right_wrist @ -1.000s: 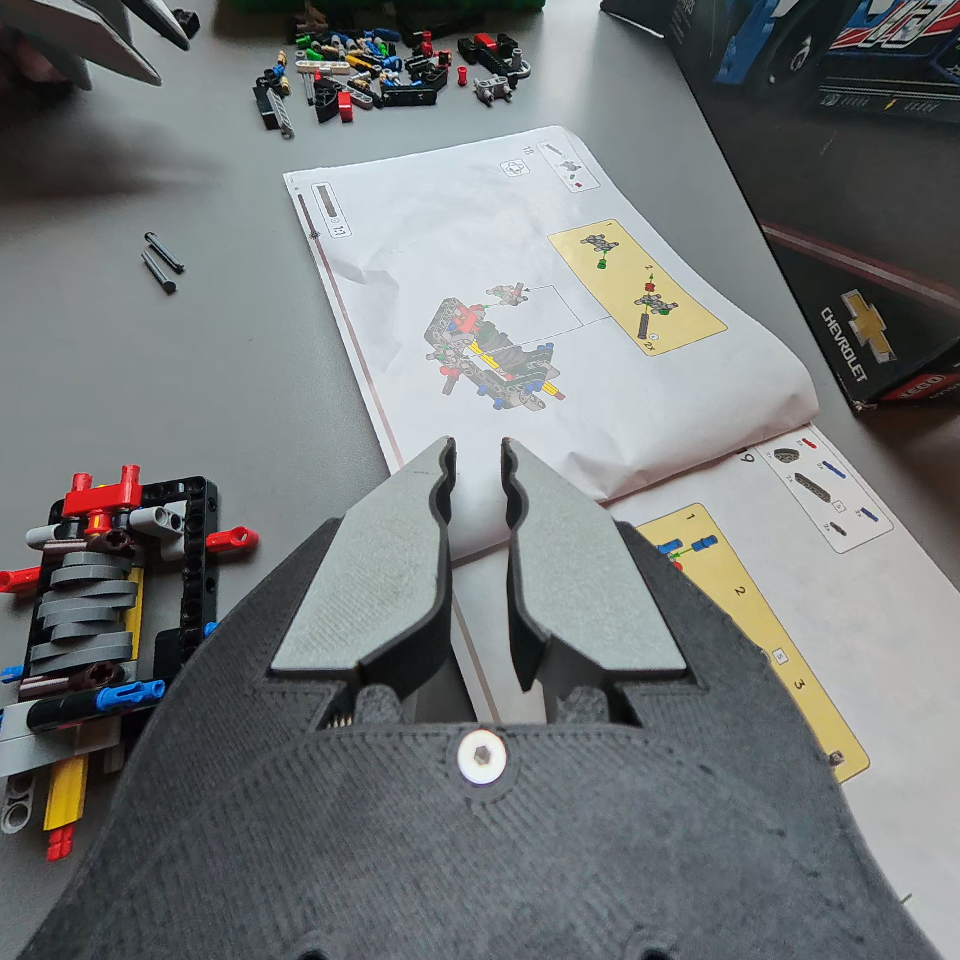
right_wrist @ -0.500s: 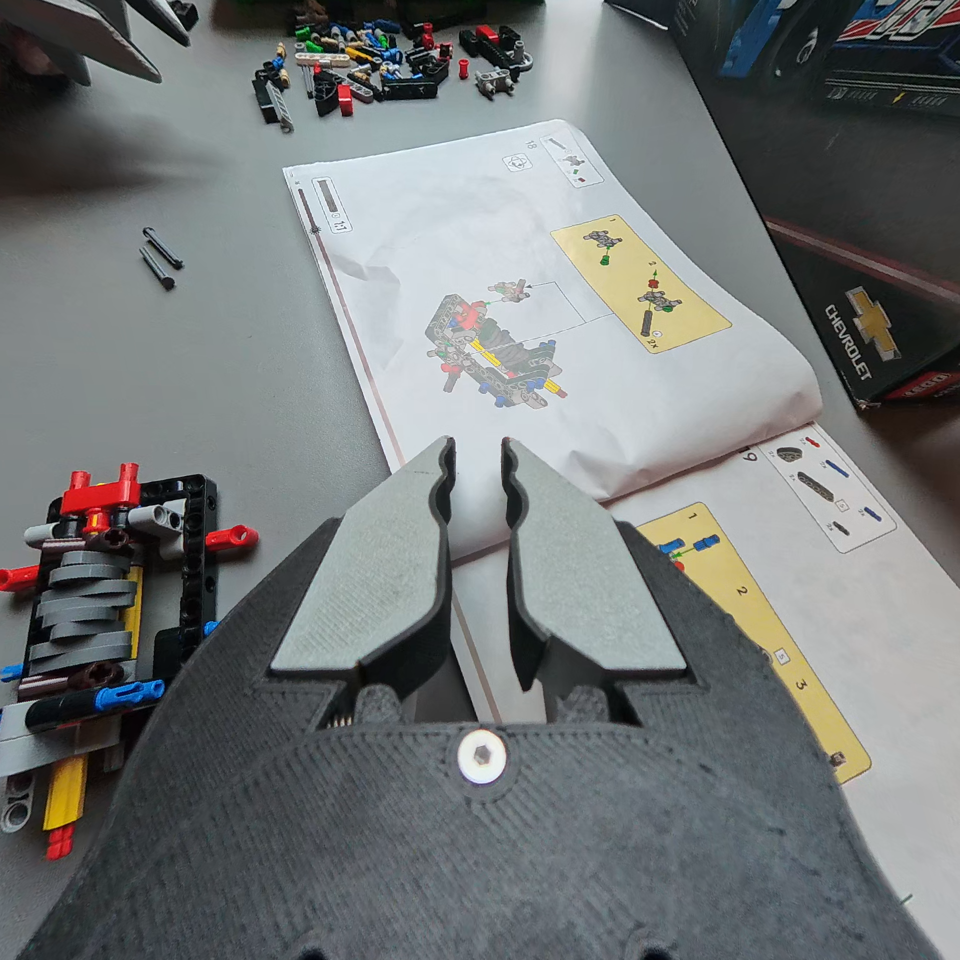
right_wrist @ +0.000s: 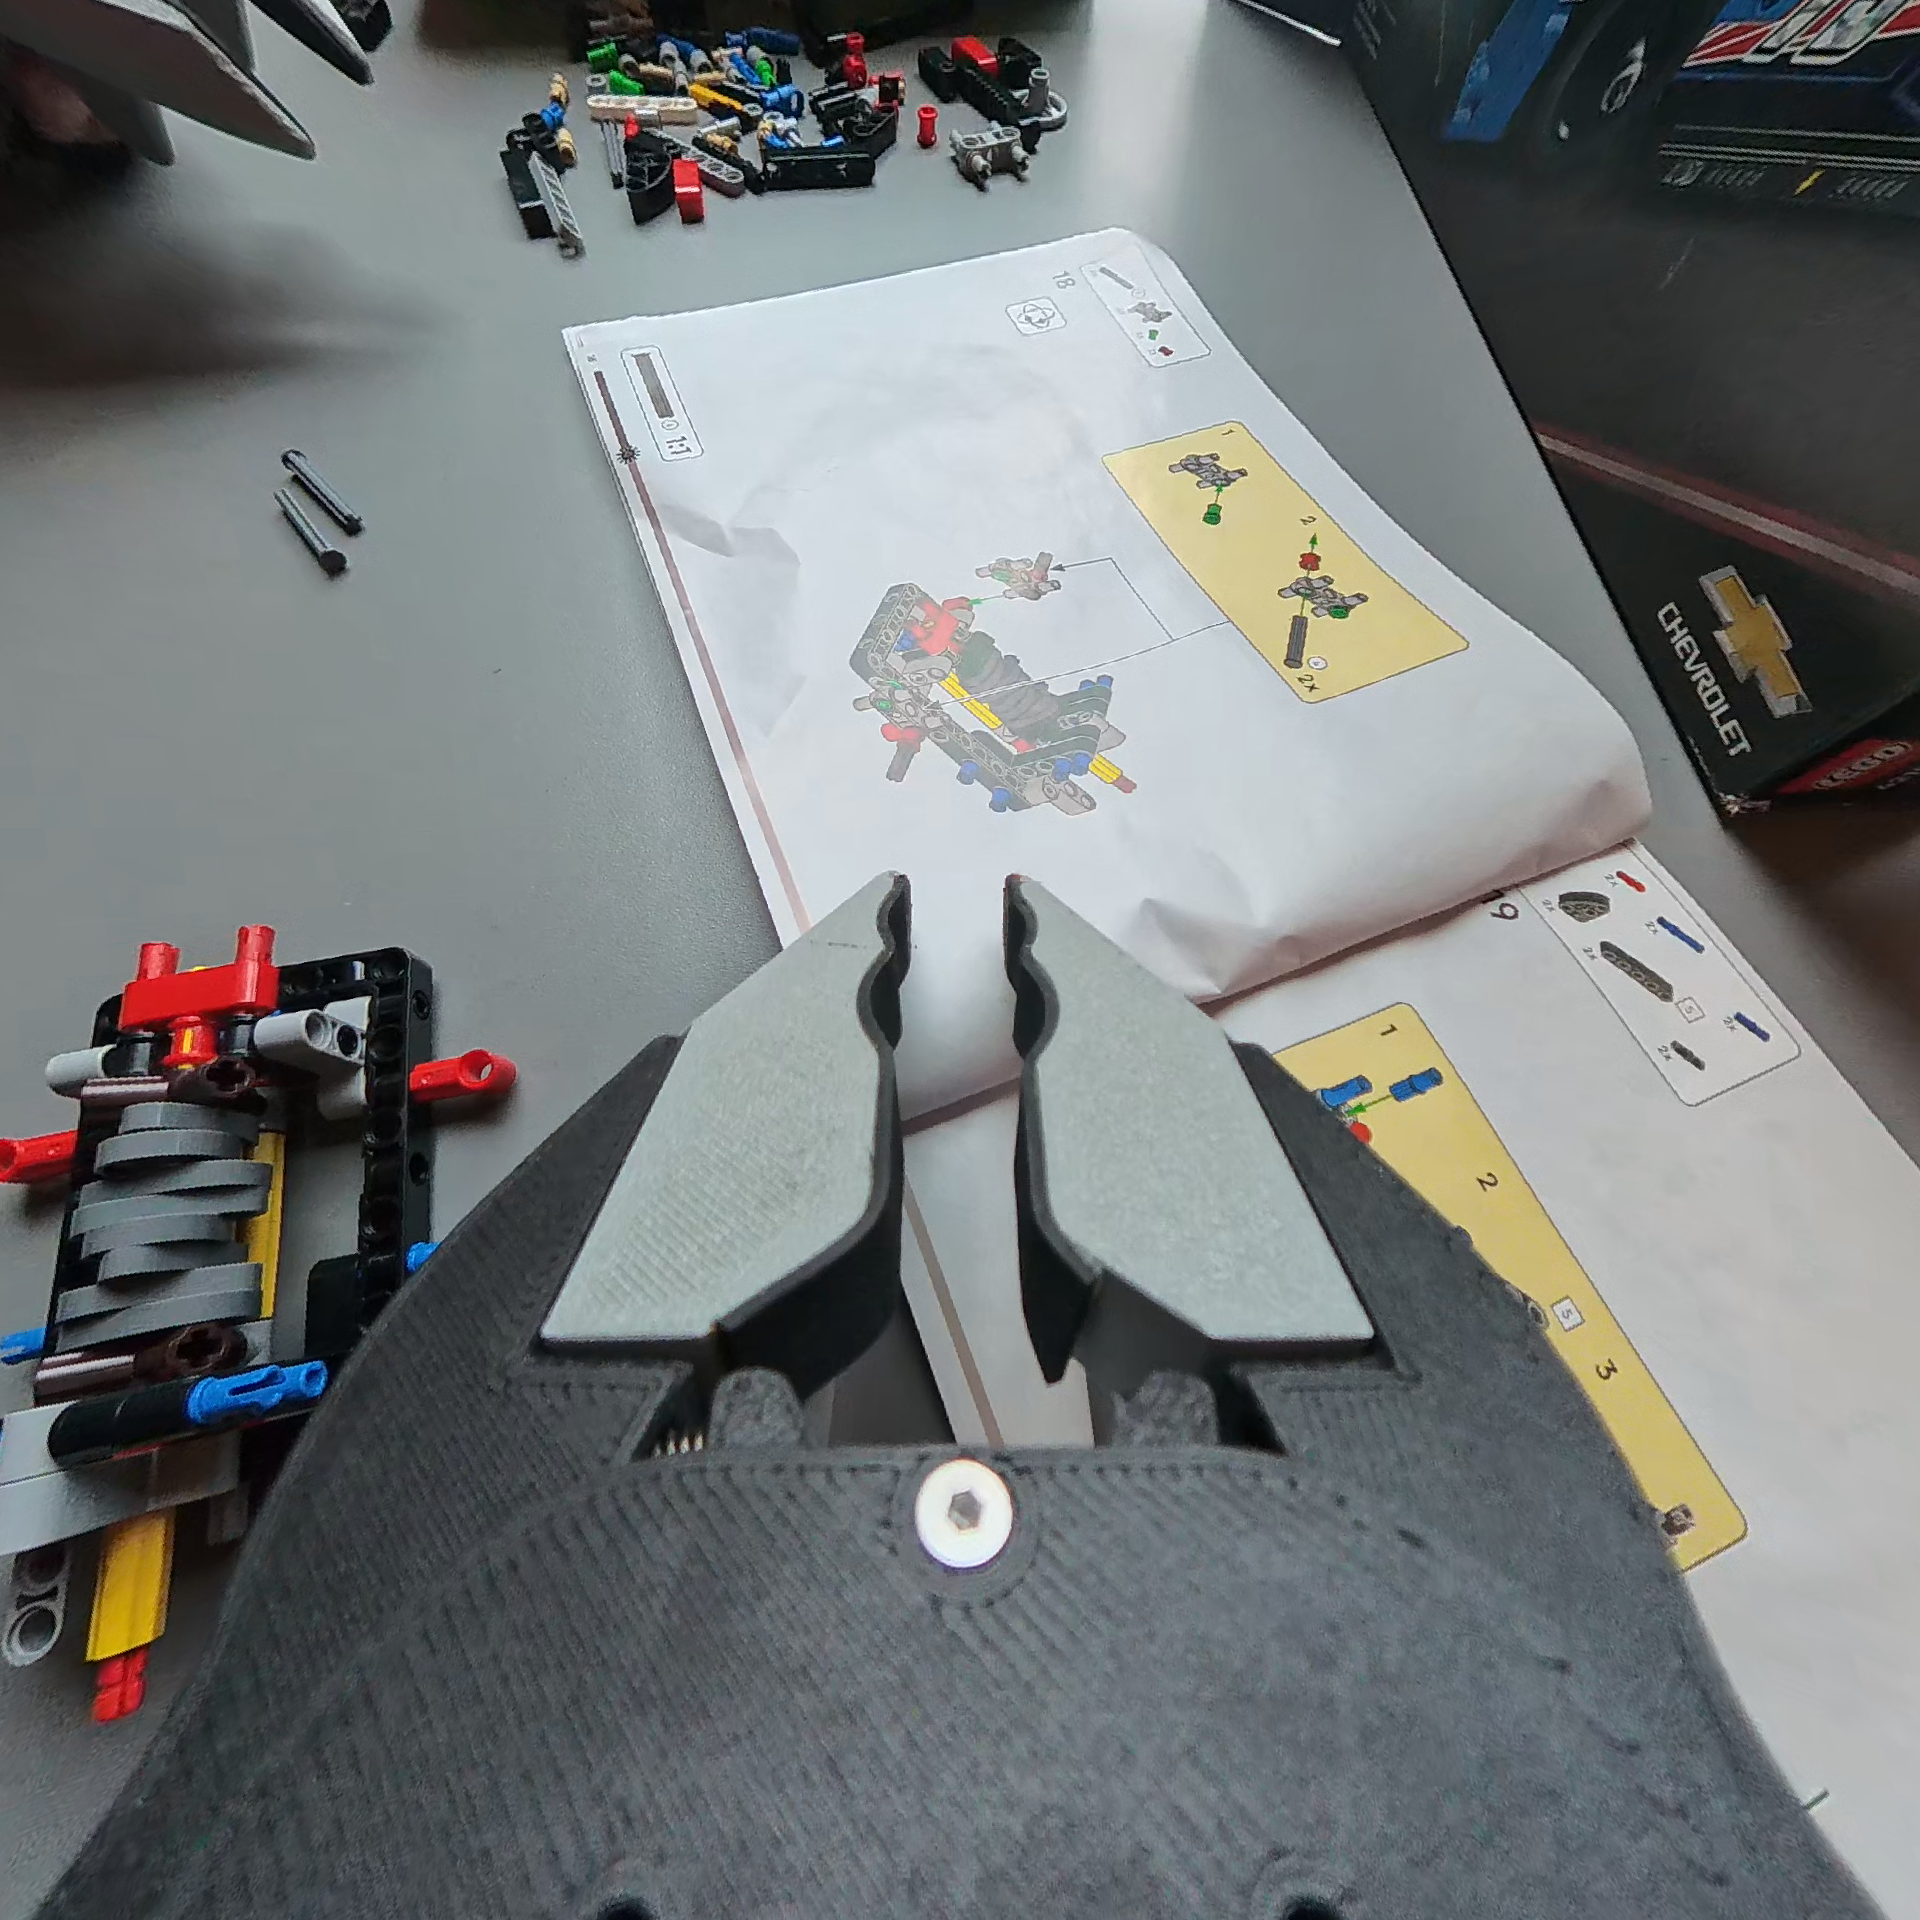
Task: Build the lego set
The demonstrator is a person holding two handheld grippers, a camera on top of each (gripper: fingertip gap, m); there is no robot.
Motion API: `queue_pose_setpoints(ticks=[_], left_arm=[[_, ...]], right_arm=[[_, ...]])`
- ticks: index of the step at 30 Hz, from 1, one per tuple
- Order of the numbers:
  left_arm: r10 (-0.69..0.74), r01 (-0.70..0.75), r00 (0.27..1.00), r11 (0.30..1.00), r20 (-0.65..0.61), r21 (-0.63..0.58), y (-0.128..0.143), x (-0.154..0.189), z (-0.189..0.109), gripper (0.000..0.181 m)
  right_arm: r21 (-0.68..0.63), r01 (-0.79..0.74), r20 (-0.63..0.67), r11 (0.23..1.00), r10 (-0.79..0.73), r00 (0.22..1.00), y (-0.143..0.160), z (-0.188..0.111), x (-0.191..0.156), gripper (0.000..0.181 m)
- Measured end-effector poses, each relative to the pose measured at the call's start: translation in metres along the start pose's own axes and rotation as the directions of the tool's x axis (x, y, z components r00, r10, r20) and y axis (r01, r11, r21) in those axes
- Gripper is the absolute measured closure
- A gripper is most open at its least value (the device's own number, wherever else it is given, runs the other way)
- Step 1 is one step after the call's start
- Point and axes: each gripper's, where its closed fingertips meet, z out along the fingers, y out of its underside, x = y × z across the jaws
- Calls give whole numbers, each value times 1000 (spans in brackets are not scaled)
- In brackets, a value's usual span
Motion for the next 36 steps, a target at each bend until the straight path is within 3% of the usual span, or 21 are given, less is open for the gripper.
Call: queue_pose_setpoints(ticks=[3, 6, 13, 19, 32, 36], left_arm=[[-29, 29, 999, 1000, 31, 13, -1, -7, -2, 164], [-28, 27, 996, 1000, 83, 13, -1, -26, -11, 181], [-29, 16, 999, 935, -31, -355, 12, -69, -21, 168], [148, -176, 984, 784, -96, -595, 37, -83, 0, 170], [134, -220, 975, 677, -176, -703, 55, -88, 24, 170], [140, -226, 974, 672, -179, -705, 53, -91, 24, 170]], right_arm=[[2, 2, 2, 1000, -2, 1000, 0, 0, 0, 167], [6, 3, 4, 1000, -3, 1000, -1, -1, -1, 167], [10, 12, 17, 1000, -12, 1000, -1, -1, -3, 168], [23, 4, 29, 1000, -5, 1000, -3, -3, -4, 168], [38, -1, 58, 999, -2, 998, -4, -5, -8, 169], [45, -7, 64, 999, 4, 998, -5, -5, -8, 169]])
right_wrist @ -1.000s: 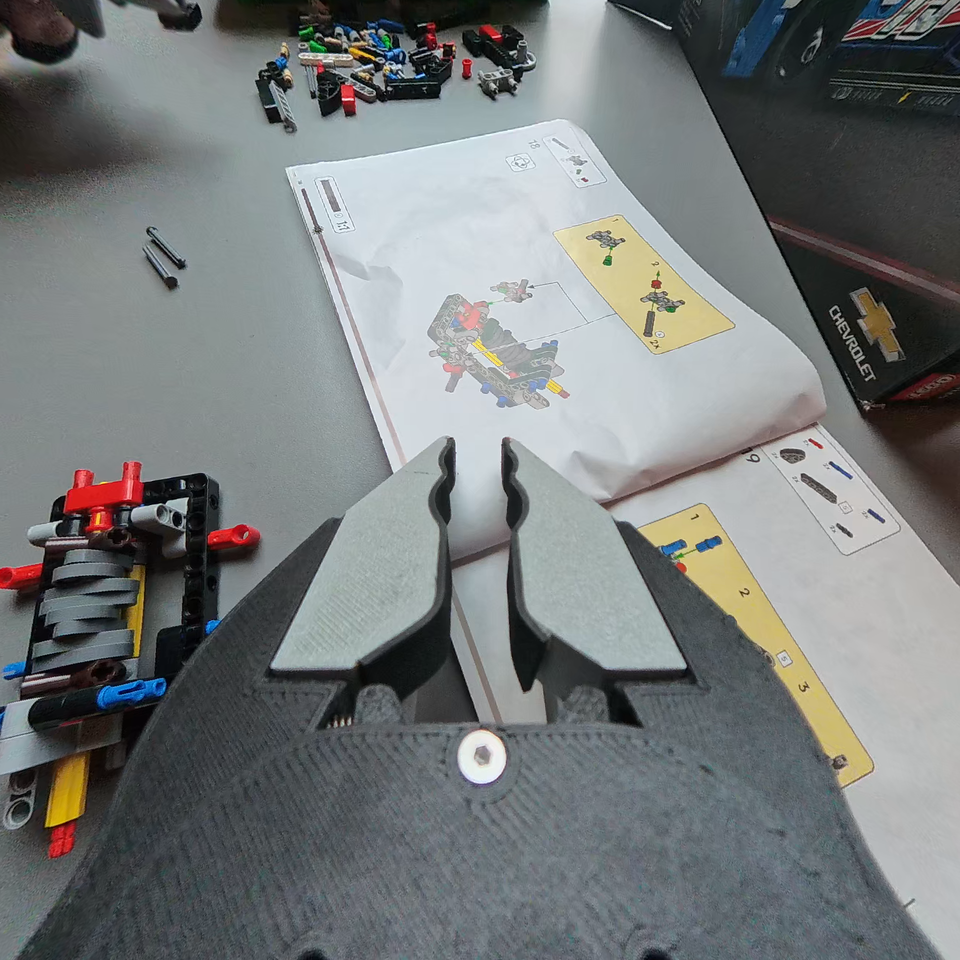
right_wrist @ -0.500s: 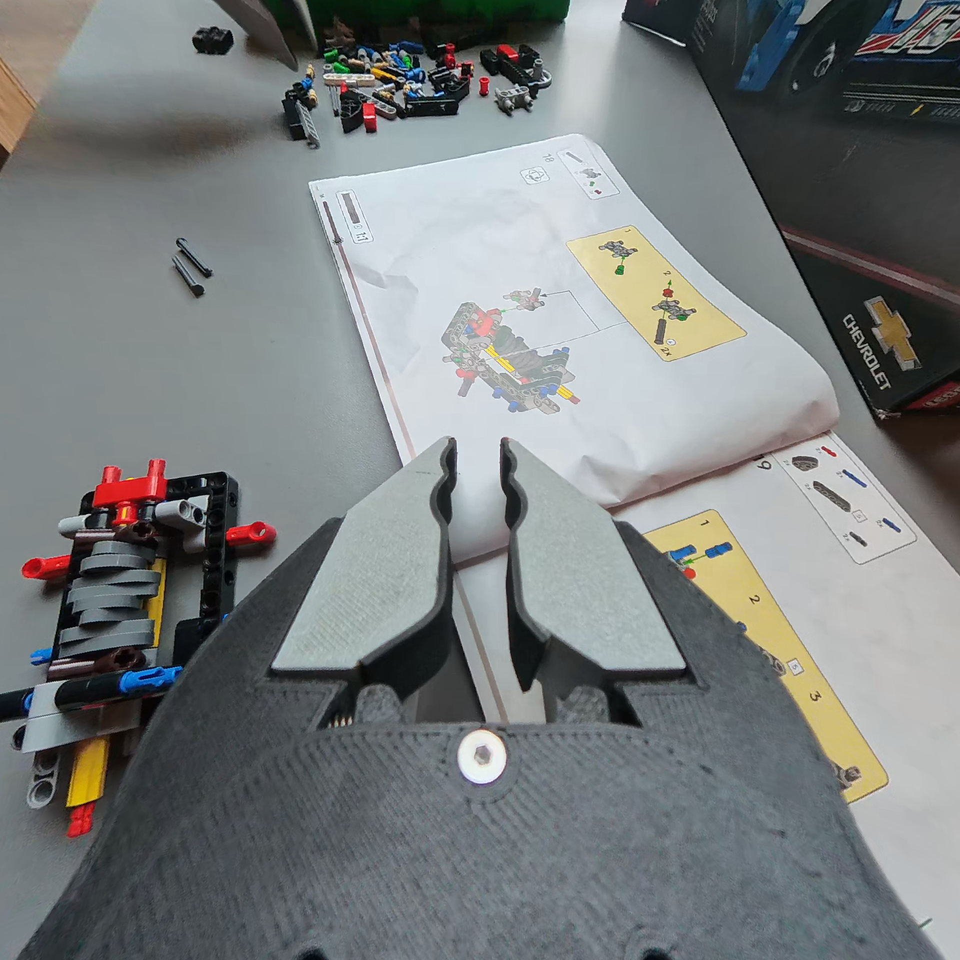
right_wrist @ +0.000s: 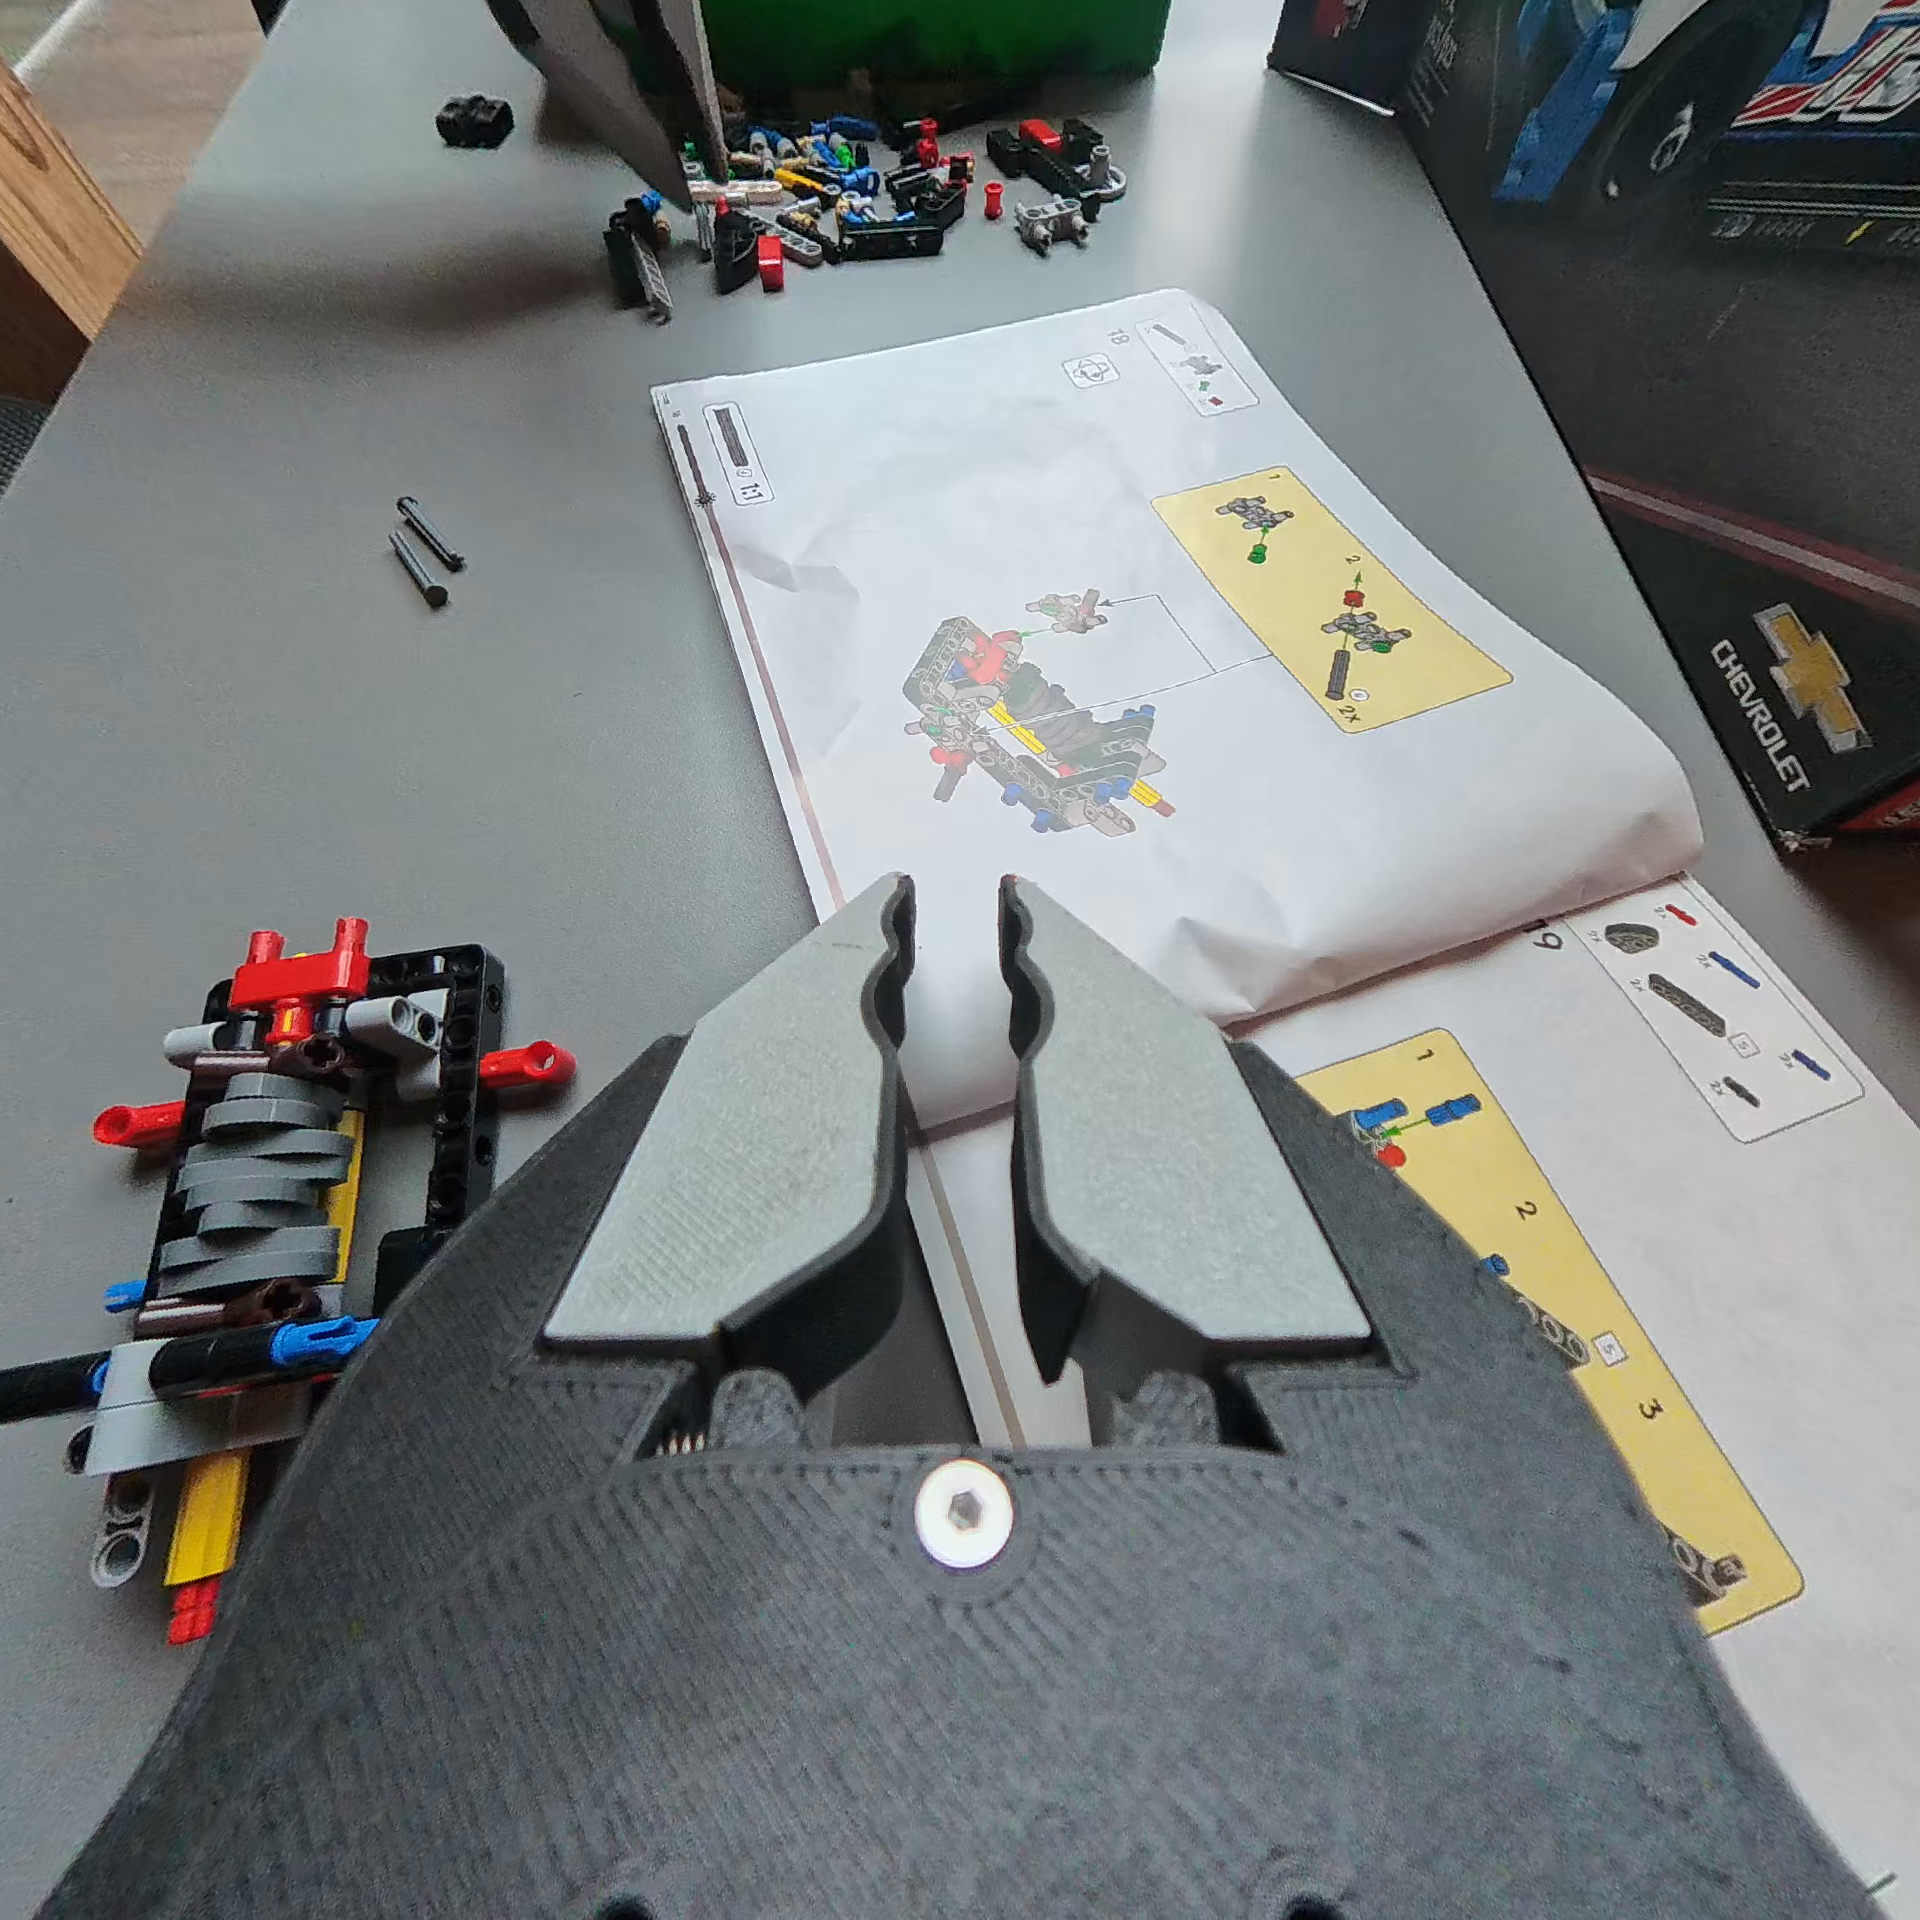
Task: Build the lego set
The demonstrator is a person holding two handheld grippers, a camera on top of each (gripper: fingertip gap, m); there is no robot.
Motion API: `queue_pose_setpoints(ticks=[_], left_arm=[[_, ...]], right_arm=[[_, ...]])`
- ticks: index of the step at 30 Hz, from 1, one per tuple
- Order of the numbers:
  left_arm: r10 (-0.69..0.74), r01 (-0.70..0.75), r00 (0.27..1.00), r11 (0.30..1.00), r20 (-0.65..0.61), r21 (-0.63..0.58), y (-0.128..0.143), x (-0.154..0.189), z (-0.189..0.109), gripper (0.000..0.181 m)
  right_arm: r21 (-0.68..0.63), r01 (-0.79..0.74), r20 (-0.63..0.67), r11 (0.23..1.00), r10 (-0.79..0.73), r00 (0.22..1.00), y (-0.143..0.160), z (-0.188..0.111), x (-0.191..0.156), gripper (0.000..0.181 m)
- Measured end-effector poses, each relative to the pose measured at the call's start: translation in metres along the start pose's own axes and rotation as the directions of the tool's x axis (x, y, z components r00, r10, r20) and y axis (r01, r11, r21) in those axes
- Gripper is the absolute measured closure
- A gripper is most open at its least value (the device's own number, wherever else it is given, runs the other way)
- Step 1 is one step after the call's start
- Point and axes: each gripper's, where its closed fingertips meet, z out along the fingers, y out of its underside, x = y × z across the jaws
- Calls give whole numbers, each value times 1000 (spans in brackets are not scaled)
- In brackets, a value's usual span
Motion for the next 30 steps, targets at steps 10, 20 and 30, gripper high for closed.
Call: queue_pose_setpoints(ticks=[10, 20, 30], left_arm=[[-20, 52, 978, 987, -208, 152, -35, 68, -32, 163], [57, 23, 925, 979, -376, 205, -67, 164, -26, 159], [27, 70, 916, 971, -400, 227, -78, 168, -19, 179]], right_arm=[[7, -6, 2, 1000, 6, 1000, -1, -1, 0, 169], [94, -26, -9, 995, 27, 1000, -12, -10, 1, 169], [140, -51, -35, 989, 57, 998, -8, -31, -6, 170]])
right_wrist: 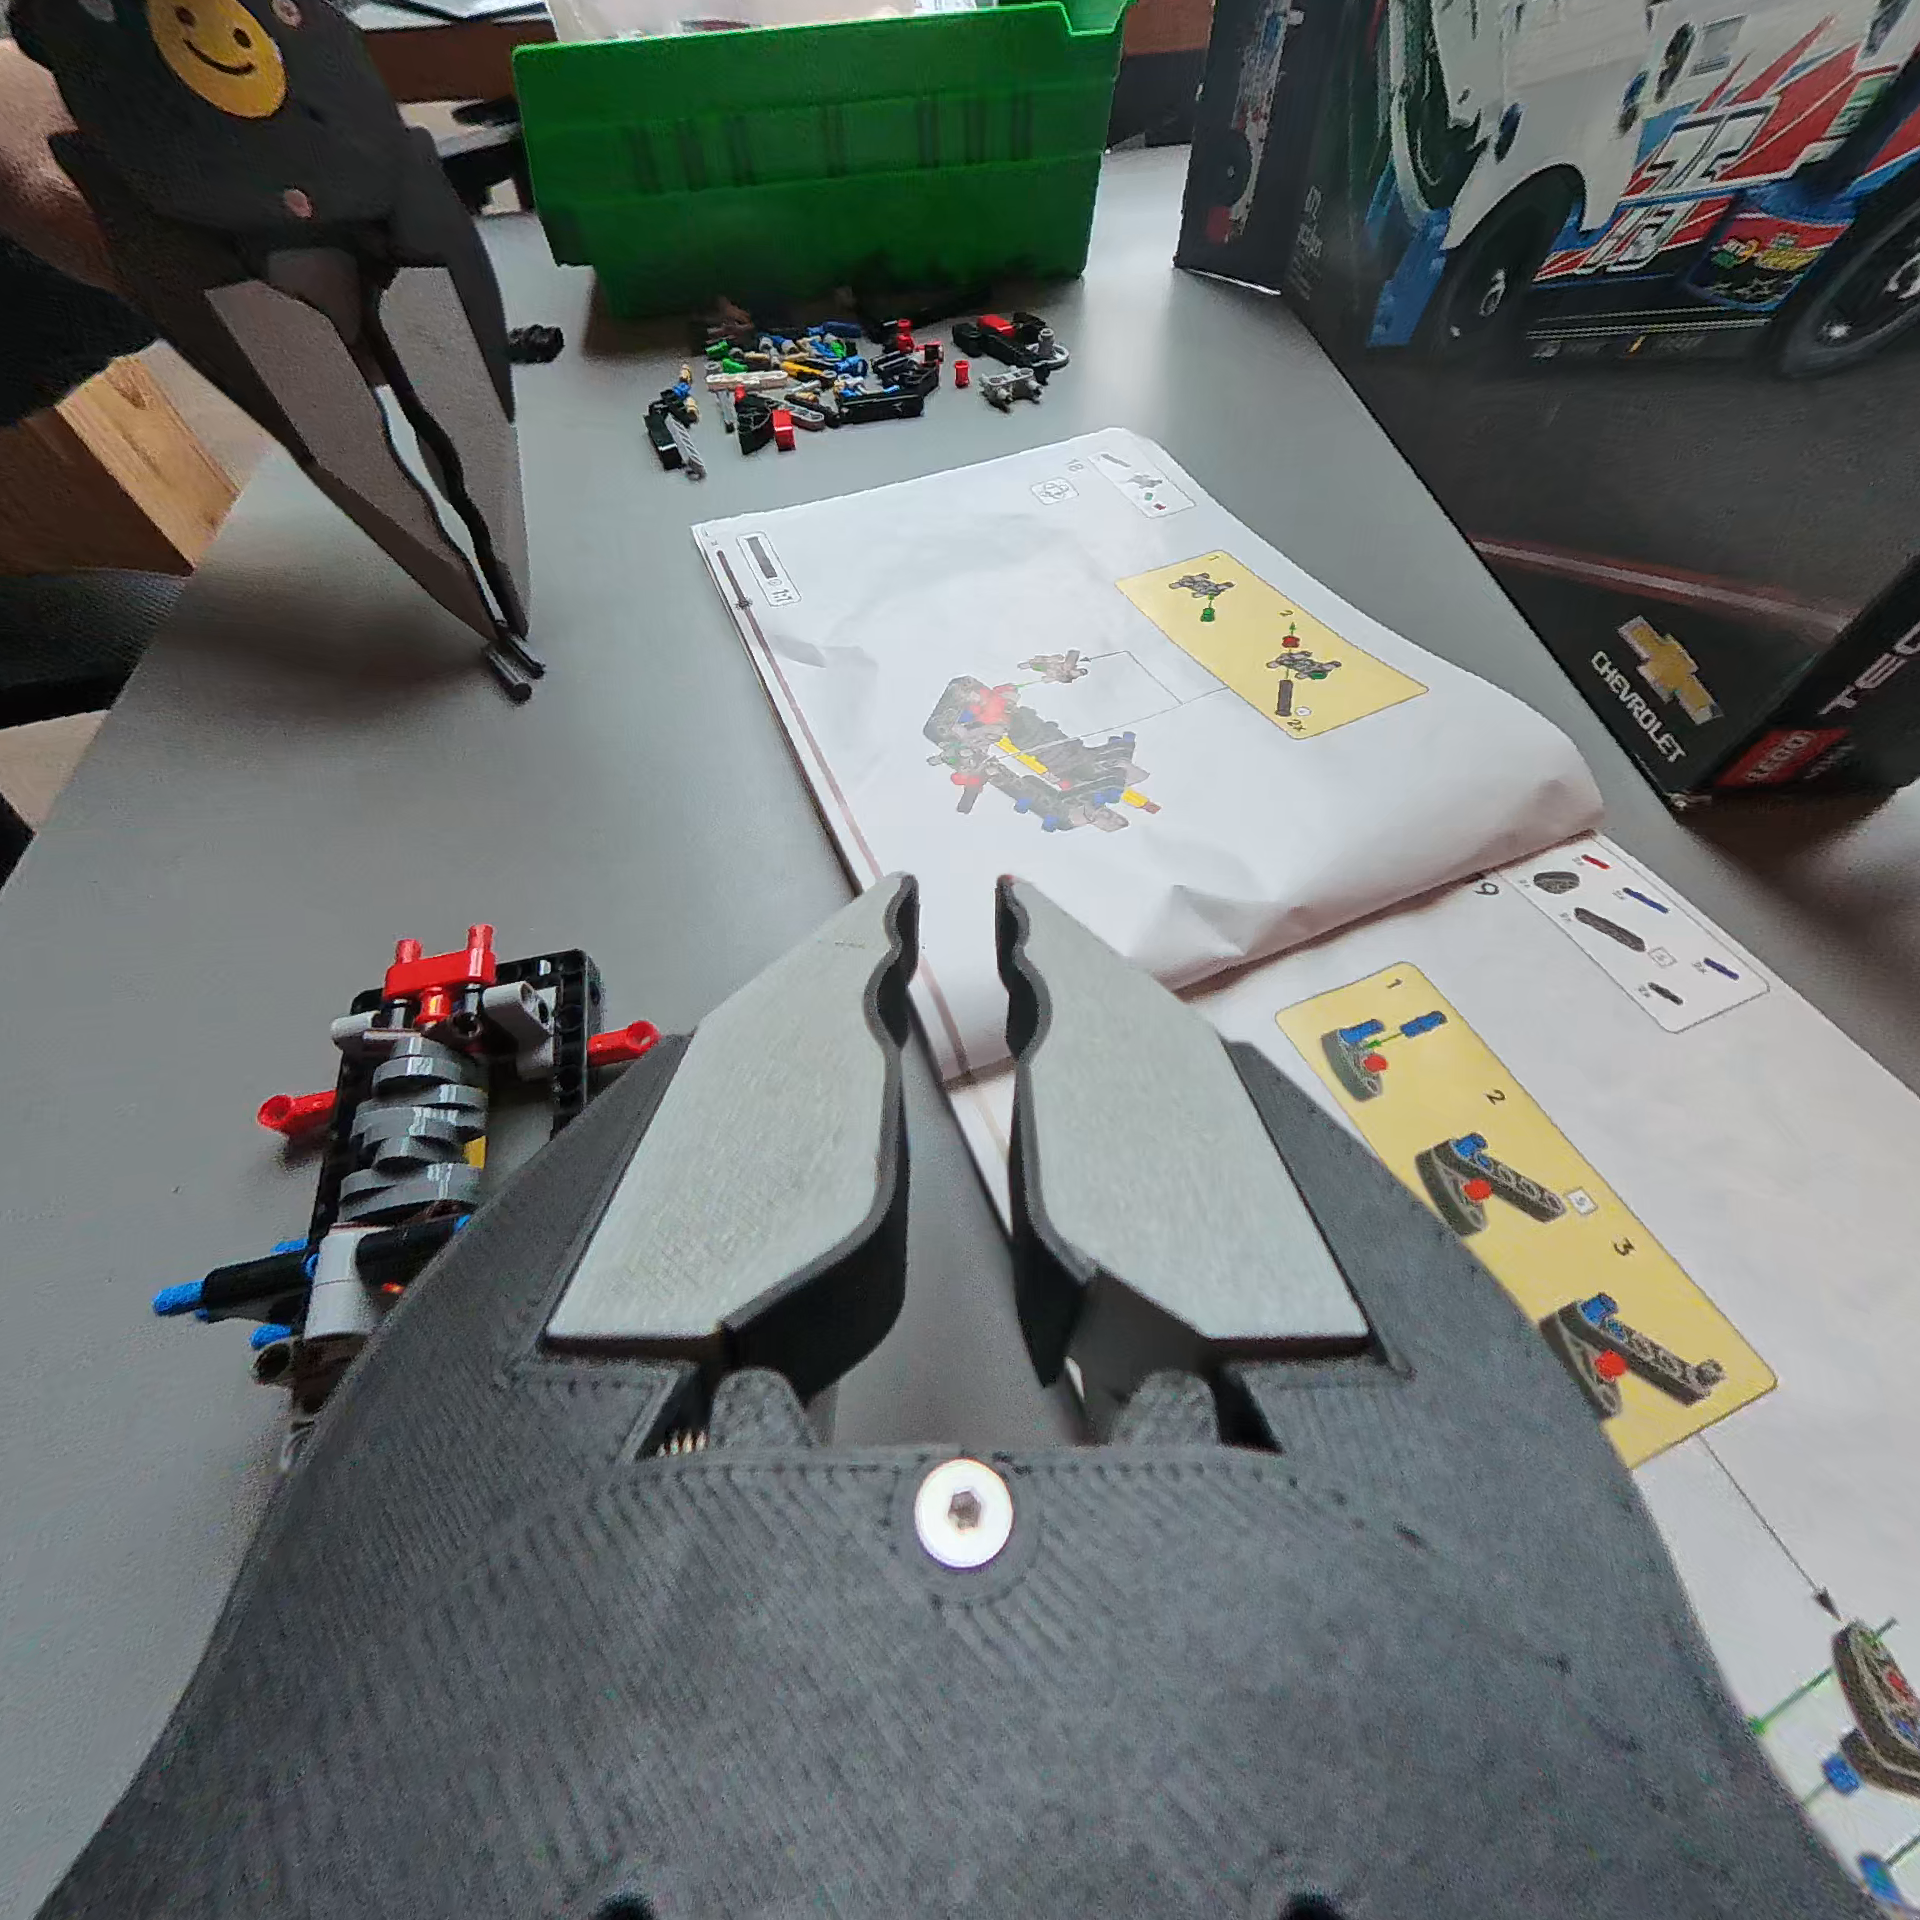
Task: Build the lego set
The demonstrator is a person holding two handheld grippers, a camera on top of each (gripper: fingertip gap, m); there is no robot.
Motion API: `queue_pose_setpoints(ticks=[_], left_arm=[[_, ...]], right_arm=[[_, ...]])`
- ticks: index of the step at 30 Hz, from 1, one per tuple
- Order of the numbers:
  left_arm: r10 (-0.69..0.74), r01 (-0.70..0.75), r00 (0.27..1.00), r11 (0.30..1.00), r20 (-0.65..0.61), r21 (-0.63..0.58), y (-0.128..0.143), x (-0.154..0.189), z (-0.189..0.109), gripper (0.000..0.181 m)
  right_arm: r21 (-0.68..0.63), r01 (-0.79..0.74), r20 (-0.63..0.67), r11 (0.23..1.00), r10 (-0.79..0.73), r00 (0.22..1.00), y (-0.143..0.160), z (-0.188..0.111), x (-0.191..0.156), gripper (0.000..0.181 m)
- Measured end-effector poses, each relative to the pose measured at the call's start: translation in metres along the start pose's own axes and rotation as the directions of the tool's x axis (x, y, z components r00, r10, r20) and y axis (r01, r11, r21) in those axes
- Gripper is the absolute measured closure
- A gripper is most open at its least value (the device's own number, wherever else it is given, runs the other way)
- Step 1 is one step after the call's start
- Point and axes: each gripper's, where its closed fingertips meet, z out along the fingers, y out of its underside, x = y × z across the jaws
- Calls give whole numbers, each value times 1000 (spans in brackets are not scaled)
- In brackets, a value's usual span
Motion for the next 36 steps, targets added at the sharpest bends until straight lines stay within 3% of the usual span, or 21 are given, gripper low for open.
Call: queue_pose_setpoints(ticks=[5, 8, 13, 17, 27, 33, 36], left_arm=[[-34, 34, 999, 999, 18, -2, 0, -11, -4, 179], [-27, 26, 999, 999, 29, 37, -14, -10, -10, 179], [46, -44, 999, 995, -12, 94, -49, 16, -2, 180], [91, -85, 993, 992, -69, 92, -62, 41, 19, 179], [95, -93, 995, 994, -30, 51, -62, 45, 39, 178], [42, -43, 999, 997, 21, 68, -49, 42, 28, 157], [1, -6, 999, 994, 49, 111, -40, 40, 16, 146]], right_arm=[[16, -17, -14, 1000, 17, 1000, 3, -12, -4, 171], [32, -29, -15, 999, 29, 999, 2, -17, -4, 171], [58, -40, -33, 998, 42, 999, -2, -20, 0, 162], [94, -31, -63, 995, 37, 997, -7, -25, 4, 153], [94, -28, -69, 995, 34, 997, -5, -28, 4, 135], [99, 3, -55, 995, 3, 999, -5, -27, -1, 137], [133, 42, -134, 990, -24, 991, -11, -30, 8, 129]])
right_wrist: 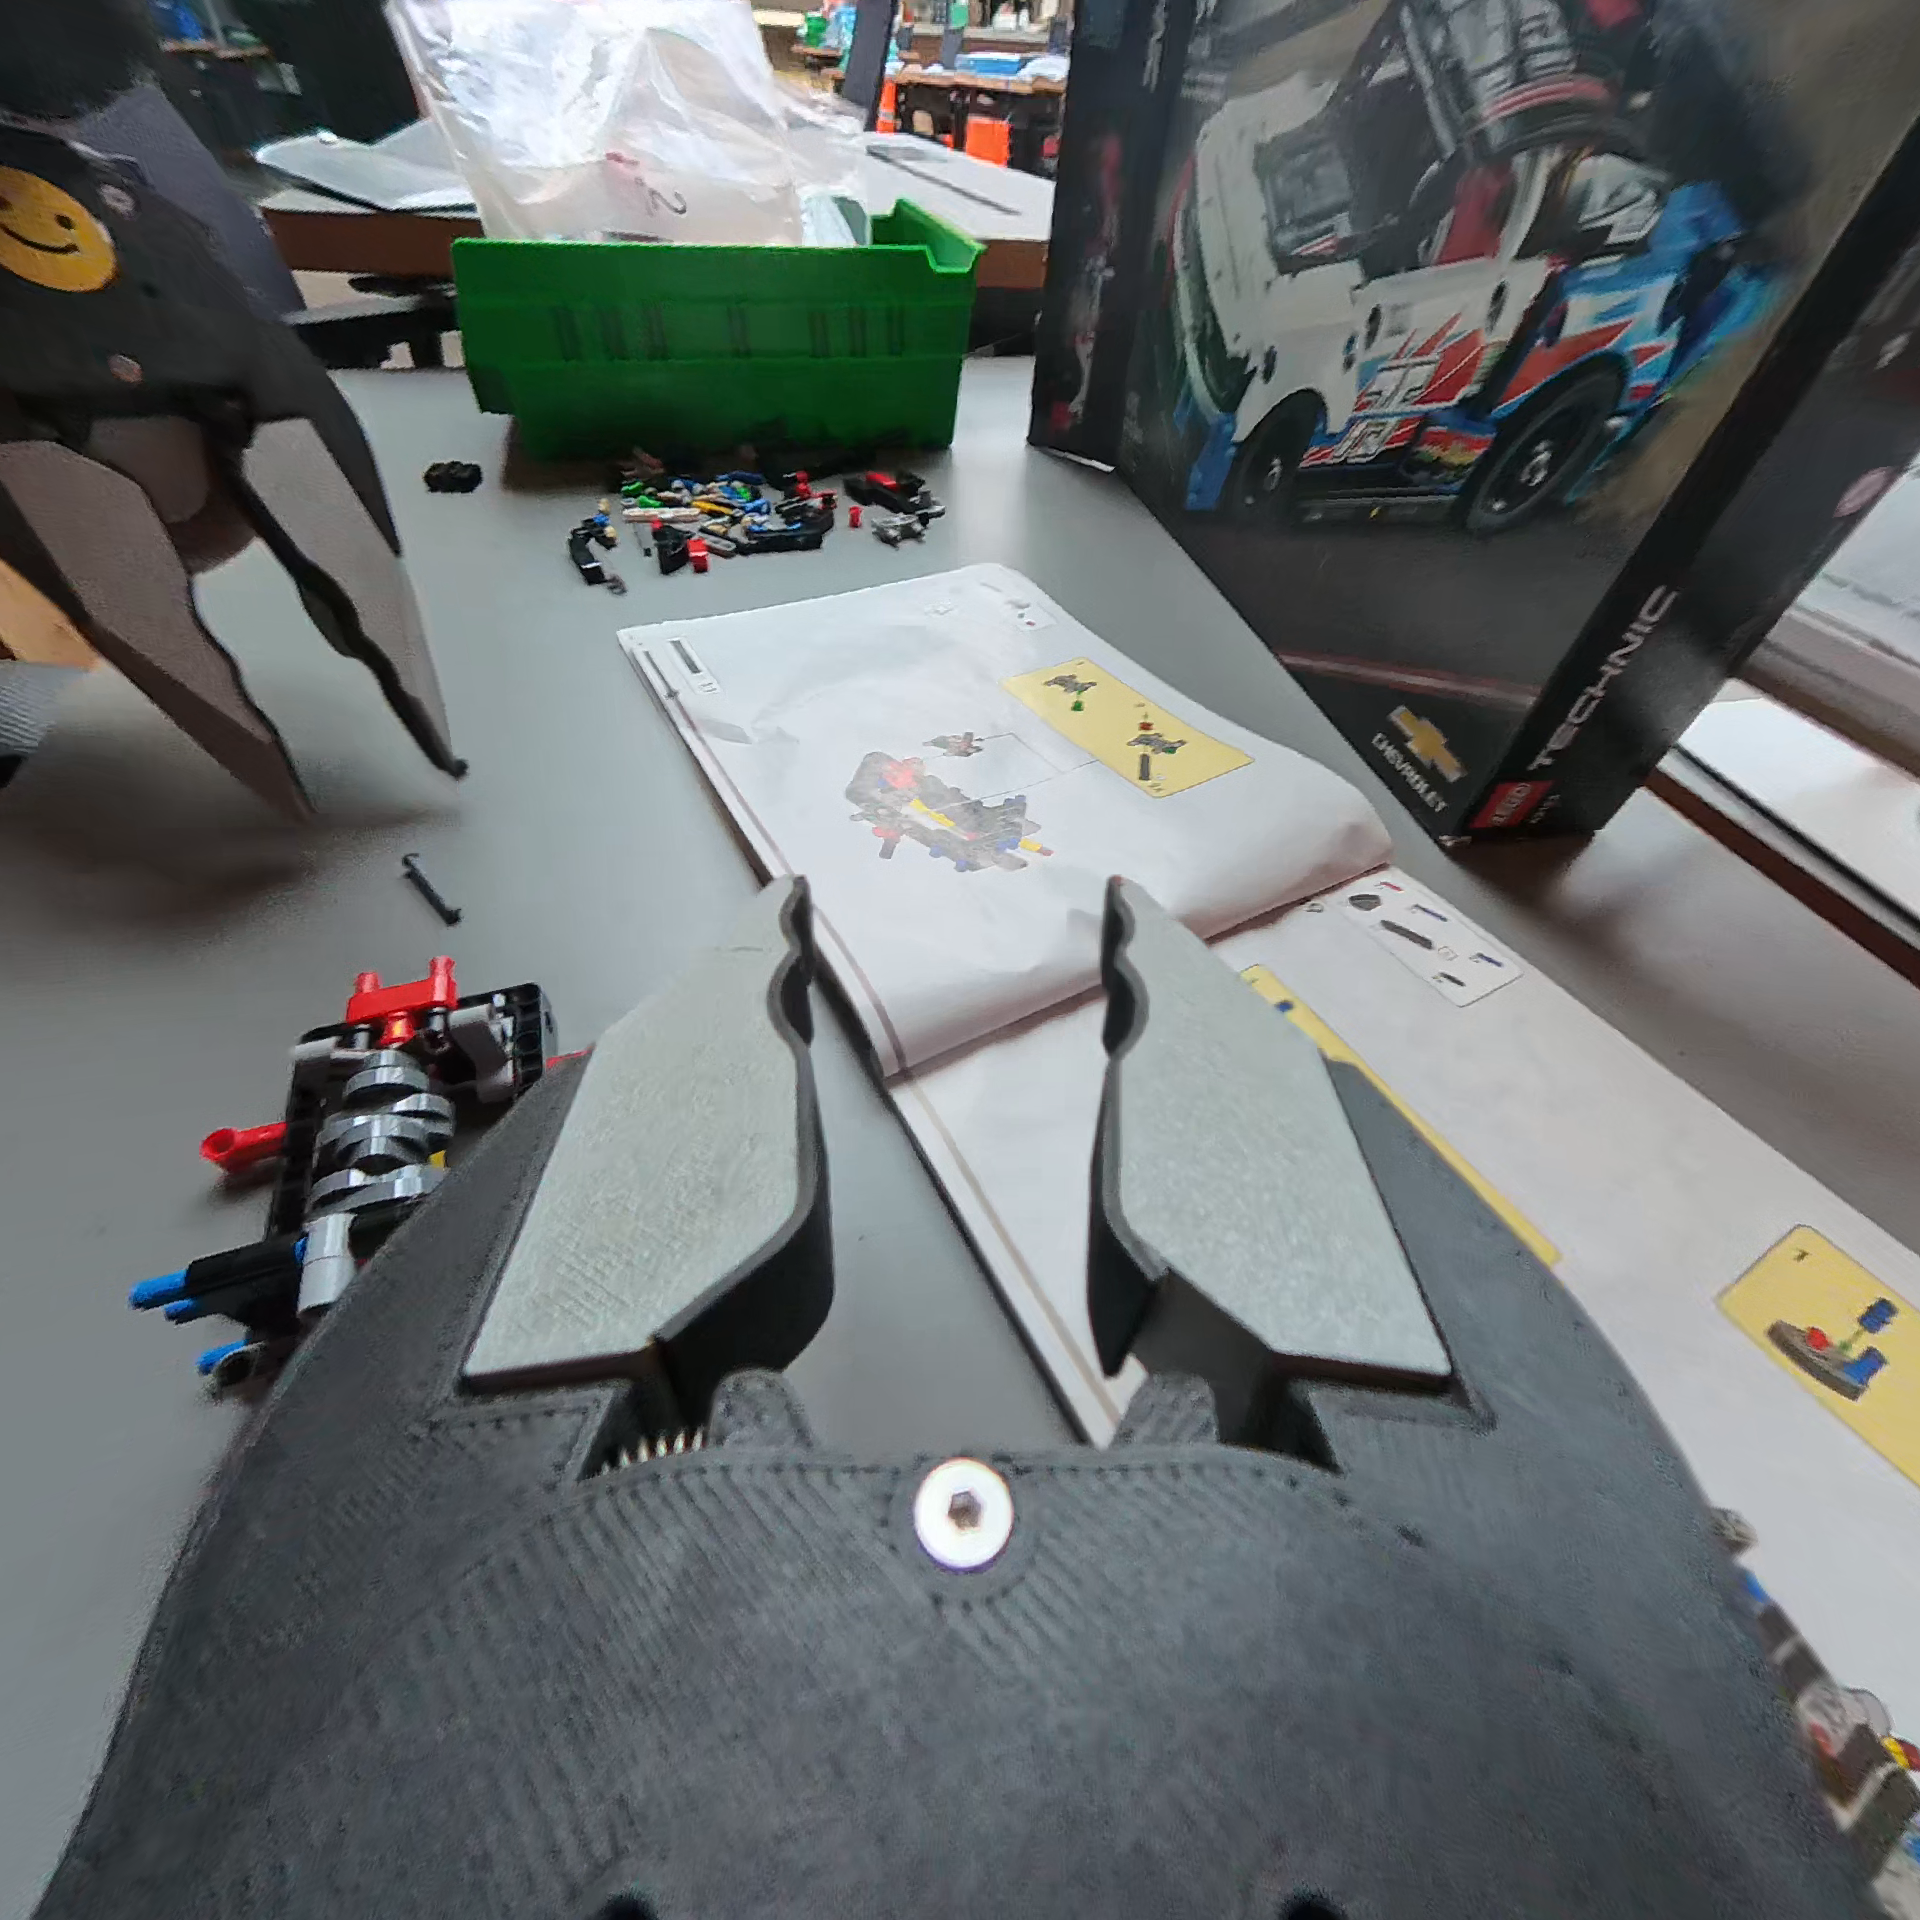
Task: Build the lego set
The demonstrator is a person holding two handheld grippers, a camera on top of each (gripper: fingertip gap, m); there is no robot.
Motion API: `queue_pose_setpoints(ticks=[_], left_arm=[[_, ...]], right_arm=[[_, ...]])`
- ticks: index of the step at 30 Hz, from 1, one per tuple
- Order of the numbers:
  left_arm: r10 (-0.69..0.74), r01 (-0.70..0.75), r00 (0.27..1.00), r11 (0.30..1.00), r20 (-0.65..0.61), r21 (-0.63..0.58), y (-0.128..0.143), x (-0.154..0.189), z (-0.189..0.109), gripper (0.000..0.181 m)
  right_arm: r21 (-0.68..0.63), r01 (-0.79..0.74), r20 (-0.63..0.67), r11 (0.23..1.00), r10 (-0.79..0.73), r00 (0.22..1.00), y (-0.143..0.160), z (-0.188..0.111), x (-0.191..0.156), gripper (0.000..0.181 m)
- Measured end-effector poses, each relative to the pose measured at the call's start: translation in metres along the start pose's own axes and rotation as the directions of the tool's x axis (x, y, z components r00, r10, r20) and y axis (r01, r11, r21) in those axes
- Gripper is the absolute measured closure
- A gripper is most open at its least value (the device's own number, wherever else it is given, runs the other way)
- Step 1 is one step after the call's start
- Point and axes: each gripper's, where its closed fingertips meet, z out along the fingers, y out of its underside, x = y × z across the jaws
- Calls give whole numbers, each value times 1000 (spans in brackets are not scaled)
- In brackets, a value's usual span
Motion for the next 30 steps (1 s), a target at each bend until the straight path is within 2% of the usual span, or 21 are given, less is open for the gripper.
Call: queue_pose_setpoints(ticks=[4, 7, 11, 15, 19, 21, 26, 30], left_arm=[[-30, 23, 999, 986, 45, 163, 6, -1, -22, 137], [-64, 15, 984, 959, 166, 283, 21, -18, -43, 137], [-137, -17, 937, 901, 322, 434, 35, -50, -79, 140], [-125, -110, 912, 844, 390, 526, 28, -74, -99, 142], [-69, -170, 928, 797, 366, 580, 12, -80, -96, 142], [-63, -180, 928, 786, 367, 591, 12, -84, -89, 148], [-32, -164, 943, 821, 331, 547, 14, -83, -79, 148], [-41, -151, 949, 811, 312, 565, 13, -84, -81, 147]], right_arm=[[20, 24, -111, 1000, -22, 994, -4, -7, 16, 101], [4, -35, -154, 999, 35, 988, 5, -9, 26, 76], [42, -110, -204, 993, 116, 972, 4, -15, 40, 77], [92, -144, -161, 985, 158, 974, -1, -19, 40, 78], [85, -187, -153, 979, 199, 968, 3, -21, 43, 76], [85, -186, -142, 979, 197, 970, 2, -21, 42, 80], [60, -172, -126, 983, 178, 976, 4, -17, 39, 86], [39, -171, -114, 985, 174, 978, 6, -13, 40, 90]])
